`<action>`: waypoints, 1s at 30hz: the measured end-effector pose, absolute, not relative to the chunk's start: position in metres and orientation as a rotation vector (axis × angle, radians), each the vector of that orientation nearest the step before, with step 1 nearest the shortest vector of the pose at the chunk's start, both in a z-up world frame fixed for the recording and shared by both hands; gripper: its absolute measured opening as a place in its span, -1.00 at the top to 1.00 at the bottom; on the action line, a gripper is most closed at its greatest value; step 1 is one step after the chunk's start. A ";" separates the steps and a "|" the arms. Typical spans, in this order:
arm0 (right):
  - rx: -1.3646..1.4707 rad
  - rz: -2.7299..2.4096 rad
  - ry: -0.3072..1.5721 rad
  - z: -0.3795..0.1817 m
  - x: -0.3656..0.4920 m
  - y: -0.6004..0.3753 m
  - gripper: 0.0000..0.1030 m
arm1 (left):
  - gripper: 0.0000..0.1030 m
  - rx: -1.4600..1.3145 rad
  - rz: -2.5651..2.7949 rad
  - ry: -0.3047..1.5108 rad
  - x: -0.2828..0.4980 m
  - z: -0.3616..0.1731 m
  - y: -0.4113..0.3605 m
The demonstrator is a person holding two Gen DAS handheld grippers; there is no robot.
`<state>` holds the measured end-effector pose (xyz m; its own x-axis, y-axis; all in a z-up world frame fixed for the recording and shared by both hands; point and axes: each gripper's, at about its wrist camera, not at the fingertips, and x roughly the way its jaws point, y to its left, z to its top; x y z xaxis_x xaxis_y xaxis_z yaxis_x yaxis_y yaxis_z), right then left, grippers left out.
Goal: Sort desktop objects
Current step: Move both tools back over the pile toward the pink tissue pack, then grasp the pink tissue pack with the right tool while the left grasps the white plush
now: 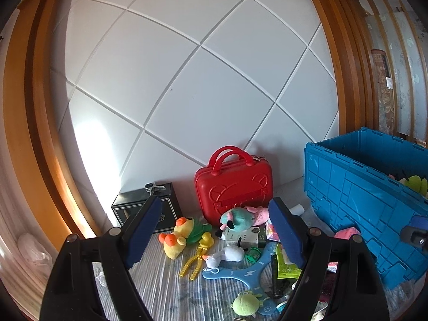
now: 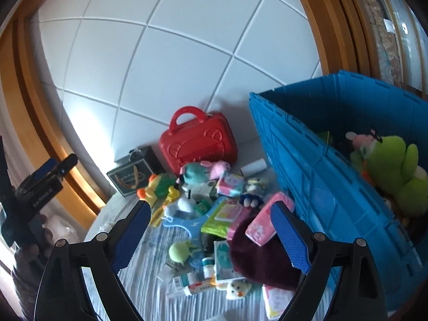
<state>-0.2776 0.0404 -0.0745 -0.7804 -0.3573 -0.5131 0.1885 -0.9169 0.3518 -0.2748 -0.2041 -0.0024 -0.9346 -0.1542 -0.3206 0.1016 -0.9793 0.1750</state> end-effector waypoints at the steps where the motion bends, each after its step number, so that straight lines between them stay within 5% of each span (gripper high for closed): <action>1: 0.880 -2.688 -0.408 -0.085 -0.283 0.036 -0.78 | -0.60 0.520 -2.959 -0.232 -0.279 -0.006 -0.207; 10: 1.273 -2.692 -0.416 -0.206 -0.364 0.011 -0.78 | -0.60 0.578 -2.924 -0.316 -0.316 -0.034 -0.237; 22: 1.554 -2.821 -0.344 -0.272 -0.439 0.014 -0.78 | -0.62 0.947 -2.900 -0.378 -0.395 -0.152 -0.298; 30: 1.547 -2.821 -0.289 -0.282 -0.459 0.015 -0.79 | -0.62 1.415 -2.990 -0.762 -0.505 -0.257 -0.290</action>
